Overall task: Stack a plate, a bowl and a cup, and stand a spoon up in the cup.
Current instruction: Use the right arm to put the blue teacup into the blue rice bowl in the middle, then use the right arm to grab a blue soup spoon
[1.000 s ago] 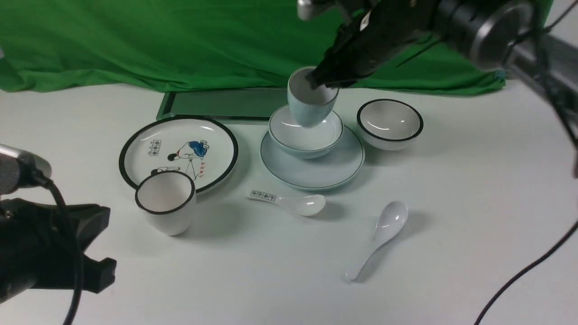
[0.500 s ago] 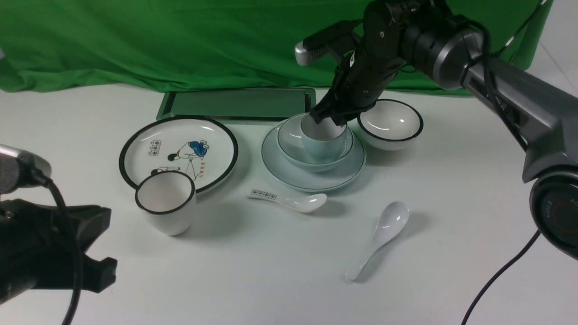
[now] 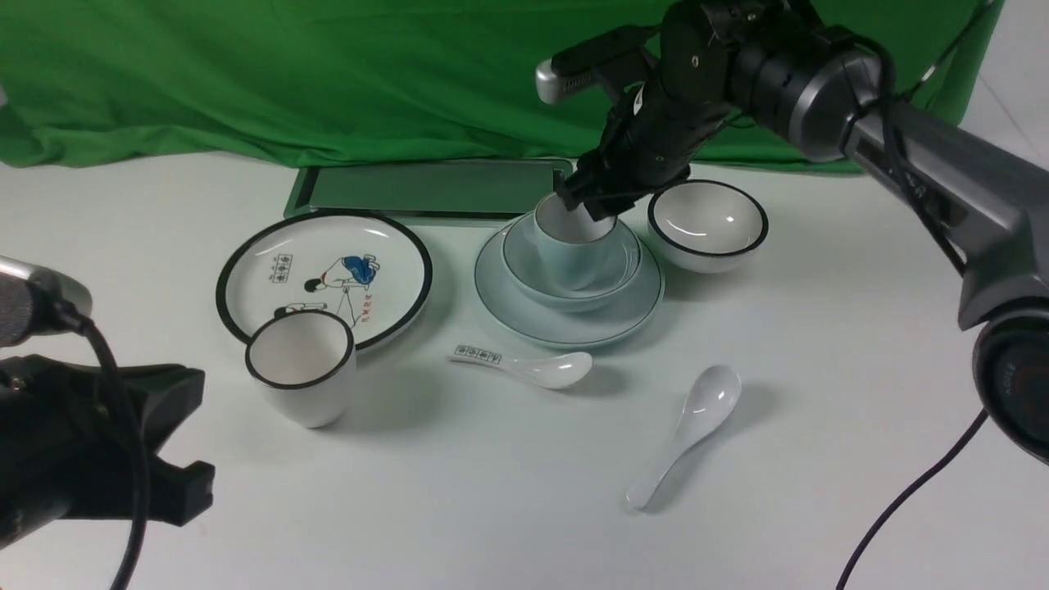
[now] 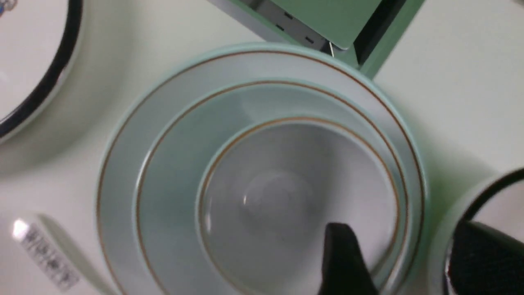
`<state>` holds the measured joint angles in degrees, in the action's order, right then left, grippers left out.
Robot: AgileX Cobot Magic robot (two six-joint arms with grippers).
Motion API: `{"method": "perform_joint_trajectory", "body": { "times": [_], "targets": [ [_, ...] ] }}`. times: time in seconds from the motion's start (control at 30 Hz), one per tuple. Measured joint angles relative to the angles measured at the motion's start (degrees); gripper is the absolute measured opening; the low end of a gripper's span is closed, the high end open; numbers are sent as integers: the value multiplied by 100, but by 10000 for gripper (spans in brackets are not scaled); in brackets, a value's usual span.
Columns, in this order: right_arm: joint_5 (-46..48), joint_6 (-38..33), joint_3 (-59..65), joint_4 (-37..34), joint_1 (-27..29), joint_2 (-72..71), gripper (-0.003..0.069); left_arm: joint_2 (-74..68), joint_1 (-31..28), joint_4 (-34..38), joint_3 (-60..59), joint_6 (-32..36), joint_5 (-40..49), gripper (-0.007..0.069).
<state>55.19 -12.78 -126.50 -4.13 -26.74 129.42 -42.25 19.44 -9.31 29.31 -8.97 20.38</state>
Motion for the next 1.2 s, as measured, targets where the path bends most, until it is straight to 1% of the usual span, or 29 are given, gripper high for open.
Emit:
{"method": "perform_joint_trajectory", "body": {
  "times": [0.03, 0.07, 0.13, 0.2, 0.23, 0.27, 0.33, 0.37, 0.4, 0.43, 0.47, 0.5, 0.53, 0.6, 0.63, 0.7, 0.8, 0.9, 0.97, 1.07, 1.1, 1.13, 1.17, 1.2],
  "targets": [
    [17, -37, 16, -3, 0, 0, 408, 0, 0, 0, 0, 0, 7, -8],
    [151, -353, 207, -13, 0, -441, 426, 0, 0, 0, 0, -5, 49, -8],
    [258, -807, 456, -19, 5, -915, 433, 0, 0, 0, 0, -5, 68, -8],
    [375, -1538, 1126, -25, 5, -1586, 437, 0, 0, 17, 0, -5, 67, -8],
    [375, -1603, 1195, -25, 5, -1643, 437, 0, 0, 22, 0, -5, 67, -8],
    [317, -2251, 1953, -143, 6, -2117, 438, 0, 0, 29, 0, -5, 67, -8],
    [111, -3103, 2847, -418, 6, -2486, 438, 0, 0, 48, 0, -5, 67, -8],
    [42, -3382, 3259, -515, -2, -2555, 438, 0, 0, 63, 0, -5, 67, -8],
    [-106, -3940, 3757, -669, -34, -2635, 438, 0, 0, 87, 0, -5, 67, -8],
    [-132, -4033, 3852, -683, -44, -2640, 438, 0, 0, 95, 0, -5, 67, -8],
    [-234, -4391, 4216, -721, -85, -2641, 438, 0, 0, 111, 0, -5, 67, -8],
    [-556, -5017, 4919, -699, -222, -2612, 438, 0, 0, 135, 0, -5, 67, -8],
    [-773, -5216, 5208, -667, -310, -2580, 440, 0, 0, 142, 0, -5, 67, -8],
    [-1159, -5424, 5533, -611, -477, -2517, 440, 0, 0, 150, 0, -5, 67, -8],
    [-1197, -5437, 5572, -611, -511, -2509, 440, 0, 0, 150, 0, -5, 67, -8],
    [-1577, -5540, 5671, -599, -687, -2396, 440, 0, 0, 150, 0, -5, 67, -8],
    [-1674, -5595, 5671, -599, -752, -2294, 440, 0, 0, 150, 0, -5, 67, -8],
    [-1723, -5601, 5677, -490, -772, -2055, 414, 0, 0, 150, 0, -5, 67, -8],
    [-1730, -5601, 5682, -435, -772, -1975, 386, 0, 0, 150, 0, -5, 67, -8],
    [-1906, -5525, 5682, -431, -783, -1963, 290, 0, 0, 150, 0, -5, 67, -8],
    [-1923, -5525, 5682, -431, -783, -1963, 282, 0, 0, 150, 0, -5, 67, -8],
    [-2061, -5447, 5682, -405, -783, -1956, 200, 0, 0, 150, 0, -5, 67, -8],
    [-2139, -5387, 5682, -406, -783, -1949, 172, 0, 0, 150, 0, -5, 67, -8],
    [-2229, -5332, 5682, -406, -783, -1944, 173, 0, 0, 150, 0, -5, 67, -8]
  ]
}}
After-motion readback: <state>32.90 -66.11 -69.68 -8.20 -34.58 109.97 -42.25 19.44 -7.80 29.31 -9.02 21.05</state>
